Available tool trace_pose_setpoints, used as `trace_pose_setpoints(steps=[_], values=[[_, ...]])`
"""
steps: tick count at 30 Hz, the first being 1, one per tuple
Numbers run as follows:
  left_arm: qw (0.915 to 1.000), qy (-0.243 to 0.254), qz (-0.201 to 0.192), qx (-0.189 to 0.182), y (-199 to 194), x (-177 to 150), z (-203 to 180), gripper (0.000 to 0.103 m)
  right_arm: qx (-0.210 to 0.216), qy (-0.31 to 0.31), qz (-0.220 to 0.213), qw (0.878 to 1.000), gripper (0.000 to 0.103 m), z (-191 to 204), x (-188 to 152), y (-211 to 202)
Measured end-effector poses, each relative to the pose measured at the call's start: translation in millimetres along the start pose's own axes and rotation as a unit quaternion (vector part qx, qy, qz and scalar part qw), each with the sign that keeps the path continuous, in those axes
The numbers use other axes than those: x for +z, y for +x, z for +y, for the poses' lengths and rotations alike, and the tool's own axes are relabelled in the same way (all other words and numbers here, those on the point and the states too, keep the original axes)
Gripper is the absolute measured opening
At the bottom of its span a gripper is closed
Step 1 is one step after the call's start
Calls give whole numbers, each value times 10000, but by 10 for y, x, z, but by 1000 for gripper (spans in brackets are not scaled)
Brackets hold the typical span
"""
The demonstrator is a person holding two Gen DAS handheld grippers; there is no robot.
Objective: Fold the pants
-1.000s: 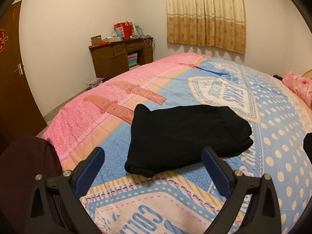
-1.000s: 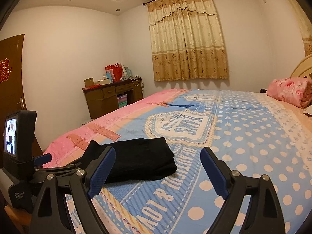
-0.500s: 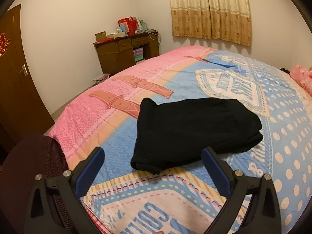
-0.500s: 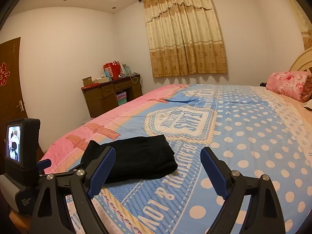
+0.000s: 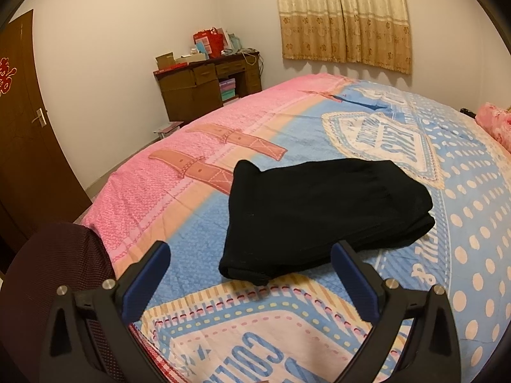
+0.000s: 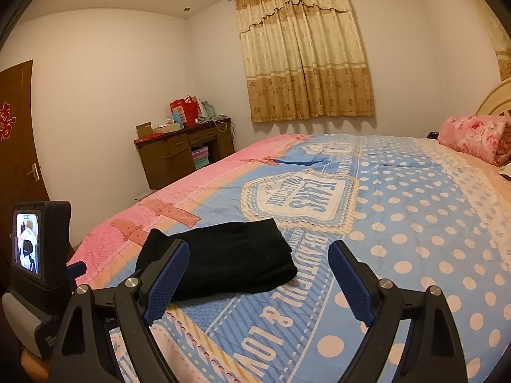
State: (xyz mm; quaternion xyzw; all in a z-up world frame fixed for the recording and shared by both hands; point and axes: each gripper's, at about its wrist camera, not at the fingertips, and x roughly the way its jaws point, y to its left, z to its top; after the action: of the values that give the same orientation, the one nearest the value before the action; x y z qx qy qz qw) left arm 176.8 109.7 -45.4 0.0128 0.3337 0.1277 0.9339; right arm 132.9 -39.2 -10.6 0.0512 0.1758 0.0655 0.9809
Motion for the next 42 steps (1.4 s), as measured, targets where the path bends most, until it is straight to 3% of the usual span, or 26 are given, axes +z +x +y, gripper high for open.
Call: trace_pose_setpoints(steps=[22,28,42], values=[[10000,35,6,34,-12,-9,50,103,60,-16,9,10000,90,49,27,-24],[9994,-1,-188,305,-56,8,68,103,35,38,31,10000,90,13,36,-36],[9995,74,-214,219,-56,13,33,103,15,93,112,9999,90,-14,1,2]])
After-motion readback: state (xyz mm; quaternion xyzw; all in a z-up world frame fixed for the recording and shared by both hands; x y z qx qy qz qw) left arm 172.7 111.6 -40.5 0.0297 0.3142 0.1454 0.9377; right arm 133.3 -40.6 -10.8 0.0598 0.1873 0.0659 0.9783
